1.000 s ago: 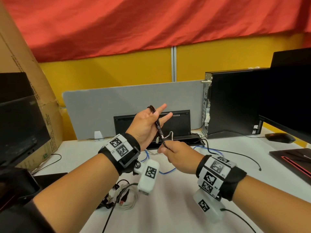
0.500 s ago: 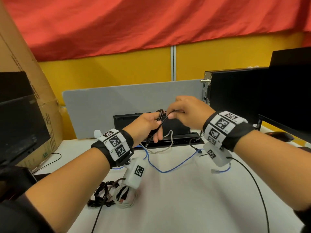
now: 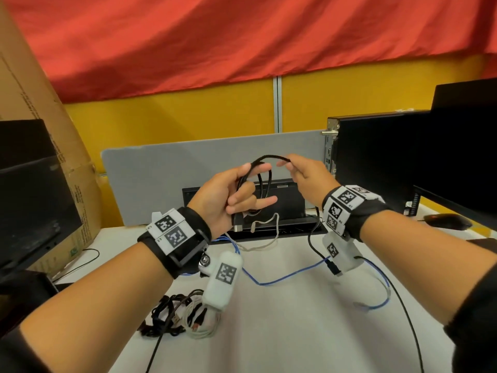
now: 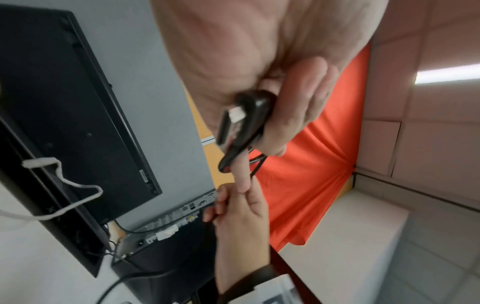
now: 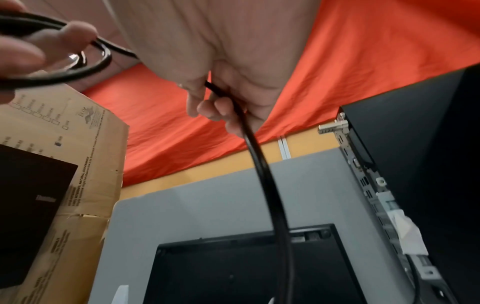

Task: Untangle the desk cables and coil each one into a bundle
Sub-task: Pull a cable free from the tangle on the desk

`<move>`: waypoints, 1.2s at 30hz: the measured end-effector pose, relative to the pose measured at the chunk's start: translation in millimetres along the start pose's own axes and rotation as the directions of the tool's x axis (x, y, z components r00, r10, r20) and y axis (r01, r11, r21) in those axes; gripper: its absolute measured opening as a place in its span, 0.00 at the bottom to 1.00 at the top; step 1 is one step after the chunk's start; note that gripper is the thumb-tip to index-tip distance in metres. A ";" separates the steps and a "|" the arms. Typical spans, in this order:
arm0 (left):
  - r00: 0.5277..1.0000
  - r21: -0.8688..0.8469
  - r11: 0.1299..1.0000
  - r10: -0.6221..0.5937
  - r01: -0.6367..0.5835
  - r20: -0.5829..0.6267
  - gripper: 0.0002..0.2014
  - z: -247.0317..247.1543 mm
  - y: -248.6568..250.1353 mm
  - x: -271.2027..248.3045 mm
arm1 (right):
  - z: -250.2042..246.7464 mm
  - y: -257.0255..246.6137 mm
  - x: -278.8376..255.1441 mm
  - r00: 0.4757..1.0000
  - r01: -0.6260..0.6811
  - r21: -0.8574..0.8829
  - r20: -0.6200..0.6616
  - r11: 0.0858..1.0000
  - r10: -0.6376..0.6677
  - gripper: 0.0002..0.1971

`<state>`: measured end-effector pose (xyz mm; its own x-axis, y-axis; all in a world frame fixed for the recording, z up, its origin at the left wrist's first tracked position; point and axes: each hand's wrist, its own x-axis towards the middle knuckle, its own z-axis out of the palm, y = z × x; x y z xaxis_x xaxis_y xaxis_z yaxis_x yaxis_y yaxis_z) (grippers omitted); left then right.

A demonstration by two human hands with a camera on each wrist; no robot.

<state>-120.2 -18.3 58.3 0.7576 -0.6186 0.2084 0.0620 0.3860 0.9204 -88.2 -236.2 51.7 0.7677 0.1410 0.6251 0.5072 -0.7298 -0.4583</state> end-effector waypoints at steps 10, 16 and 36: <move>0.950 -0.014 0.965 0.256 -0.263 -0.179 0.13 4.7 15.4 13.1 | 50.3 -10.4 -25.2 0.929 -0.150 0.033 0.346 0.988 0.130 0.12; 0.905 0.098 0.937 0.350 -0.336 -0.243 0.21 -12.9 12.5 17.4 | 52.5 -43.8 -29.2 0.909 0.053 -0.167 0.416 0.985 0.022 0.16; 0.963 0.621 0.766 0.011 0.165 -0.269 0.18 -7.0 -11.6 8.5 | 16.0 -56.9 -33.0 0.837 0.387 -0.763 0.055 0.517 -0.545 0.05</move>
<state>-109.9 -23.3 47.1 0.9051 -0.4075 0.1218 -0.2312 -0.2312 0.9450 -136.2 -188.6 47.1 0.3874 0.5527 0.7379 0.2607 -0.8334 0.4873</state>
